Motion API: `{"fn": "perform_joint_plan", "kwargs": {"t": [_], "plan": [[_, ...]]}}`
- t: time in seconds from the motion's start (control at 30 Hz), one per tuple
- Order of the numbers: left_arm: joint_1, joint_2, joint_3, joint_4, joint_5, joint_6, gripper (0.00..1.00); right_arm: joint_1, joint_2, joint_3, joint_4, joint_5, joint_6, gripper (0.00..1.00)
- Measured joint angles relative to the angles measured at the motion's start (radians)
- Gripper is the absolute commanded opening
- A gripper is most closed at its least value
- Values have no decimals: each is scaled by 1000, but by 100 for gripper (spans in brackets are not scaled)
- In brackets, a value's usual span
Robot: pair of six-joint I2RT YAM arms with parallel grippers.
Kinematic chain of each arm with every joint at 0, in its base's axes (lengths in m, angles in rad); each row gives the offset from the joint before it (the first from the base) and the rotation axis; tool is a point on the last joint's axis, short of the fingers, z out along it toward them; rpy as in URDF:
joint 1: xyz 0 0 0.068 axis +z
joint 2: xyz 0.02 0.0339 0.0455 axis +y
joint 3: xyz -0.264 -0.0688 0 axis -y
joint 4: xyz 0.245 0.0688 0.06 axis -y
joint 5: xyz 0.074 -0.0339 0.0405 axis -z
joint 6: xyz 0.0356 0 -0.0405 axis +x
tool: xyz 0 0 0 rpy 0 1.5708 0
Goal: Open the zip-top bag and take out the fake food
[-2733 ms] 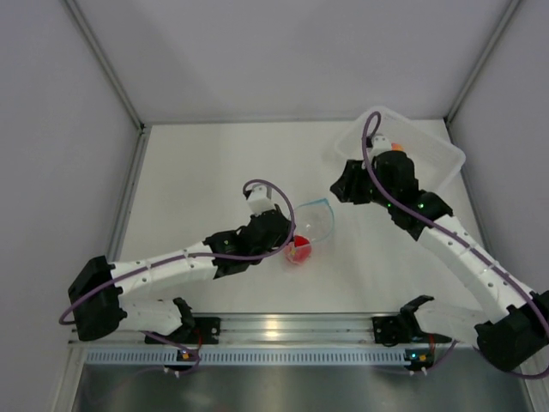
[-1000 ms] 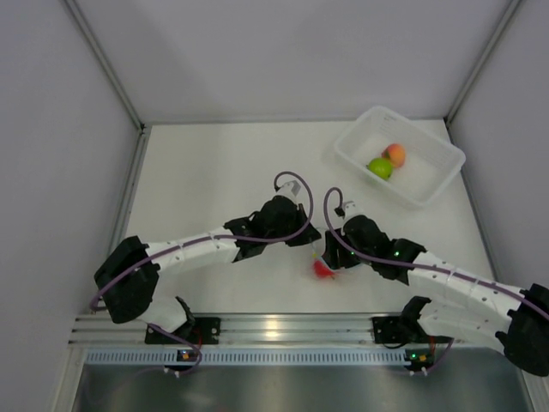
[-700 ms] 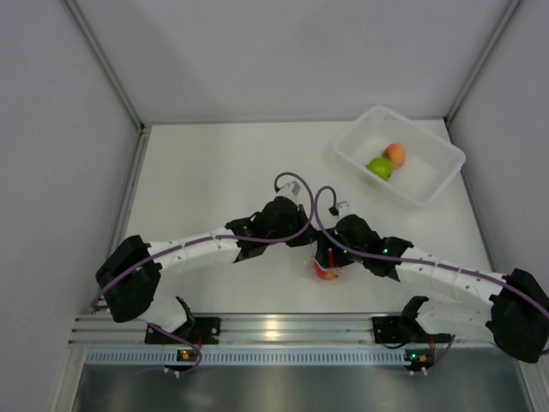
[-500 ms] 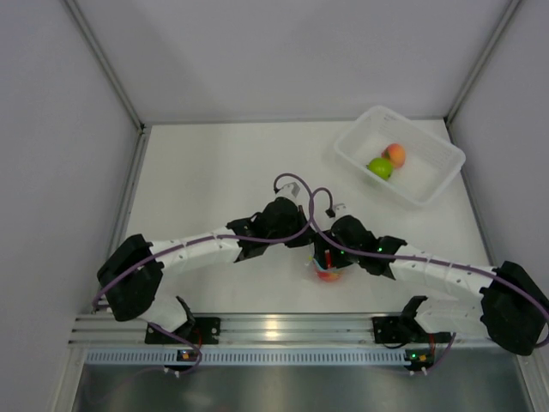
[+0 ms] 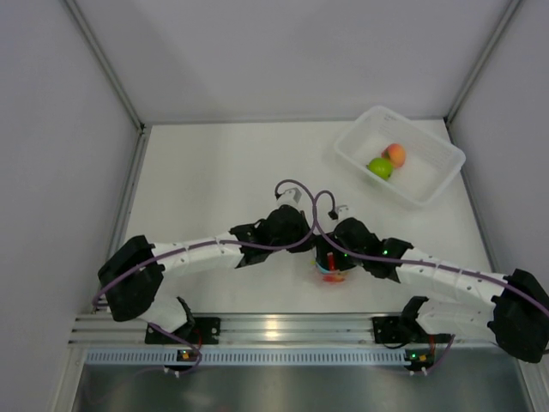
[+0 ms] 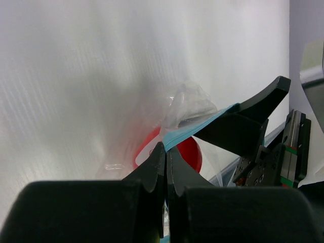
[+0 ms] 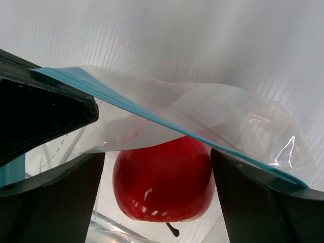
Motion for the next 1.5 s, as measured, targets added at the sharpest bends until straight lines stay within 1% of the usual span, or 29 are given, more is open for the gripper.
{"fn": "perform_joint_plan", "kwargs": {"t": [0.17,0.37,0.63,0.67,0.73,0.77,0.83,0.87,1.07,1.27,1.5], "plan": [[-64,-13,-4,-6,-143,0,0,15,20,10,-31,1,9,86],[-136,-38,-8,-86,-335,12,0,72,89,61,-69,44,29,85],[-172,-38,-18,-160,-439,12,0,118,207,80,-26,87,84,85],[-173,-38,-20,-168,-448,11,0,124,221,85,-22,93,91,82],[-177,-38,-25,-172,-463,8,0,136,236,88,-16,104,100,72],[-178,-39,-25,-166,-472,6,0,141,235,89,-19,108,105,64],[-178,-48,-27,-161,-486,5,0,148,232,90,-23,113,117,55],[-179,-51,-30,-160,-486,5,0,149,229,89,-26,114,121,53],[-187,-58,-32,-122,-484,-4,0,156,164,90,-82,126,135,50],[-188,-77,-32,-74,-476,-17,0,157,74,95,-121,163,136,51],[-182,-78,-23,-56,-432,-15,0,168,23,133,-166,294,134,51]]}}
